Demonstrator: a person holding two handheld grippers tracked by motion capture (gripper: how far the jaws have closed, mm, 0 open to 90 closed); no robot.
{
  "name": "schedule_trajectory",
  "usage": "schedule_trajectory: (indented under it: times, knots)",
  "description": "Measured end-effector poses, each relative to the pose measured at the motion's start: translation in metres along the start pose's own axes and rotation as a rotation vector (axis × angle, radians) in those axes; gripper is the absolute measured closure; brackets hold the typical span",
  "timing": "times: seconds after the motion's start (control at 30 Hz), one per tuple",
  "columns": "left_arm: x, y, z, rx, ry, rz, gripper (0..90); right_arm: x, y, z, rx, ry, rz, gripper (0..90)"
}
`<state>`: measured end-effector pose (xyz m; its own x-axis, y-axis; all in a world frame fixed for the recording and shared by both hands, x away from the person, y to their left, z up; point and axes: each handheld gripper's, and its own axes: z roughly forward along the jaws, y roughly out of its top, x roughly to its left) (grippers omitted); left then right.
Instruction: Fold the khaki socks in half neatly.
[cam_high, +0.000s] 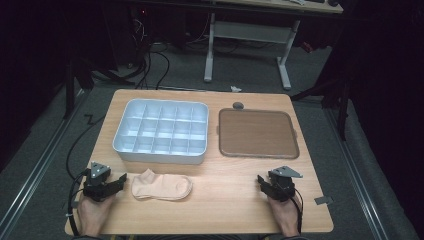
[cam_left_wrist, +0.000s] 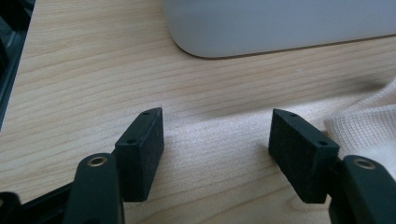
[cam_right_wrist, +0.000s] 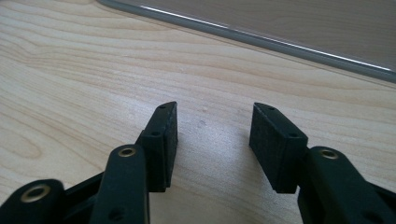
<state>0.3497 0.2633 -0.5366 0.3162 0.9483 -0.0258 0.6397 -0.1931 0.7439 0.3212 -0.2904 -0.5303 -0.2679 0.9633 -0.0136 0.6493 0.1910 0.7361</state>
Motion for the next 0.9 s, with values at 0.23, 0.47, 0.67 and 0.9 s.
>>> schedule_trajectory:
  times: [0.23,0.47,0.67,0.9]
  knots:
    - [0.002,0.001,-0.003,-0.011,-0.027,-0.020,36.8,0.000,0.000,0.000,-0.001,-0.011,0.000,54.8]
    - [-0.005,0.008,-0.023,-0.053,-0.074,-0.023,36.7,0.000,0.000,0.000,-0.002,-0.007,-0.002,54.7]
    - [-0.025,0.013,-0.029,-0.034,-0.136,0.022,36.6,0.000,-0.001,-0.001,-0.001,-0.010,0.001,56.5]
    - [-0.038,0.012,-0.020,0.003,-0.161,0.027,36.4,0.003,0.001,-0.007,-0.033,0.019,0.015,62.0]
